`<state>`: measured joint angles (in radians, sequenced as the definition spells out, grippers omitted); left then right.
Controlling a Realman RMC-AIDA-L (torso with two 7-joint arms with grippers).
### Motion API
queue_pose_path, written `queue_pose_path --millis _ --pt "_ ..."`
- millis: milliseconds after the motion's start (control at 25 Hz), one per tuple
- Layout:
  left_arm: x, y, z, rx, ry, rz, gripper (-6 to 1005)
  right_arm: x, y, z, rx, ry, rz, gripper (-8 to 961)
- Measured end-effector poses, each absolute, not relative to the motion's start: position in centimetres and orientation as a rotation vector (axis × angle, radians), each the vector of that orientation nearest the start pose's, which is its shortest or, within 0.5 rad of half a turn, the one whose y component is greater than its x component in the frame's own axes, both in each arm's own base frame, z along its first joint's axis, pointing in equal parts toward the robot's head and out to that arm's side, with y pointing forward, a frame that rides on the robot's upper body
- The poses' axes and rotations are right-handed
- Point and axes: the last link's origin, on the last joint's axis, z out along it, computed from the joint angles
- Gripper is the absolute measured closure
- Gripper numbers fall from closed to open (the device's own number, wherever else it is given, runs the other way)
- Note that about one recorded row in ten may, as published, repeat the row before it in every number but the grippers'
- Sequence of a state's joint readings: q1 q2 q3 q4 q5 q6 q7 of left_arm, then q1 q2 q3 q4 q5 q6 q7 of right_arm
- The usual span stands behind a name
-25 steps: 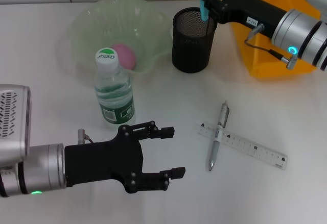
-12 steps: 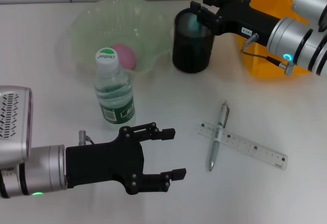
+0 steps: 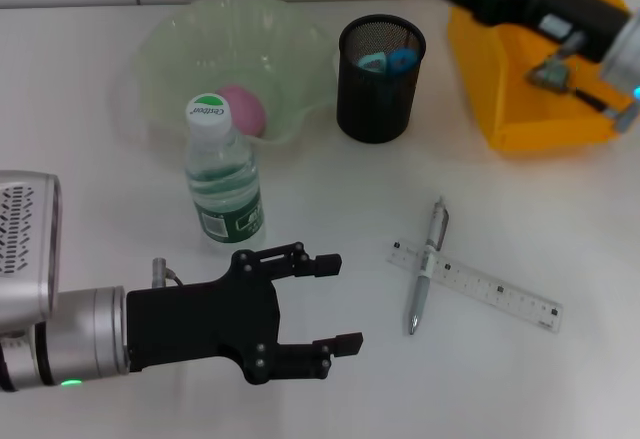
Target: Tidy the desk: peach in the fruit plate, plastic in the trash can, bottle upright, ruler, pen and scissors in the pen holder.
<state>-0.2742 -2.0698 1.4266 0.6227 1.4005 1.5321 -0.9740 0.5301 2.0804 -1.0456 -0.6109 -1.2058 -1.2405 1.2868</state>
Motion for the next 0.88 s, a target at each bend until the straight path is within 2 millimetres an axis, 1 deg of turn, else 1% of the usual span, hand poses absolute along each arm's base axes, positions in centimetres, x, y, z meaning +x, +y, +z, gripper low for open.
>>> queue_pose_path --millis 40,120,160,200,240,280,320,360,400,440,480,520,560,640,680,720,760,880 --pt "-25.3 24.2 -6.4 -2.874 -0.222 -0.937 216 20.7 38.0 2.4 -2.282 0.608 1.154 396" --pt "-25.4 24.1 -6.4 -2.874 -0.228 -0.938 216 20.1 37.3 3.9 -2.337 0.651 1.12 353" --pt "-25.5 24.0 -6.3 -2.874 -0.235 -0.939 216 19.9 36.8 4.5 -2.393 0.694 1.062 332" --pt "-25.5 23.9 -6.3 -2.875 -0.241 -0.941 216 19.2 36.1 5.6 -2.477 0.748 0.928 310" --pt "-25.5 23.9 -6.3 -2.875 -0.241 -0.941 216 19.2 36.1 5.6 -2.477 0.748 0.928 289" --pt "-25.6 23.8 -6.2 -2.876 -0.247 -0.945 216 19.0 35.6 6.0 -2.535 0.767 0.819 267" --pt "-25.7 23.7 -6.2 -2.877 -0.253 -0.949 216 18.7 35.0 6.9 -2.616 0.814 0.602 246" --pt "-25.7 23.6 -6.2 -2.877 -0.253 -0.95 216 18.7 35.0 6.9 -2.616 0.814 0.602 221" --pt "-25.7 23.6 -6.2 -2.878 -0.255 -0.95 216 18.5 34.8 7.3 -2.651 0.819 0.508 196" --pt "-25.7 23.6 -6.2 -2.879 -0.256 -0.95 216 18.2 34.6 7.8 -2.714 0.835 0.304 172" --pt "-25.7 23.6 -6.2 -2.879 -0.256 -0.95 216 18.2 34.6 7.8 -2.714 0.835 0.304 147" --pt "-25.7 23.5 -6.2 -2.88 -0.257 -0.951 216 17.7 34.6 8.0 -2.772 0.83 0.114 122" --pt "-25.7 23.5 -6.2 -2.88 -0.257 -0.951 216 17.7 34.6 8.0 -2.772 0.83 0.114 123" --pt "-25.7 23.5 -6.2 -2.883 -0.258 -0.956 216 17.4 34.8 7.9 -2.801 0.809 -0.037 124" --pt "-25.7 23.5 -6.1 -2.884 -0.26 -0.957 216 17.2 34.9 7.6 -2.809 0.792 -0.081 124" --pt "-25.7 23.5 -6.1 -2.884 -0.262 -0.958 216 16.7 35.1 6.3 -2.837 0.721 -0.19 125" --pt "-25.7 23.5 -6.1 -2.884 -0.262 -0.958 216 16.7 35.1 6.3 -2.837 0.721 -0.19 125" --pt "-25.7 23.4 -6.1 -2.911 -0.289 -0.946 216 16.1 34.9 3.9 -2.88 0.626 -0.308 125"
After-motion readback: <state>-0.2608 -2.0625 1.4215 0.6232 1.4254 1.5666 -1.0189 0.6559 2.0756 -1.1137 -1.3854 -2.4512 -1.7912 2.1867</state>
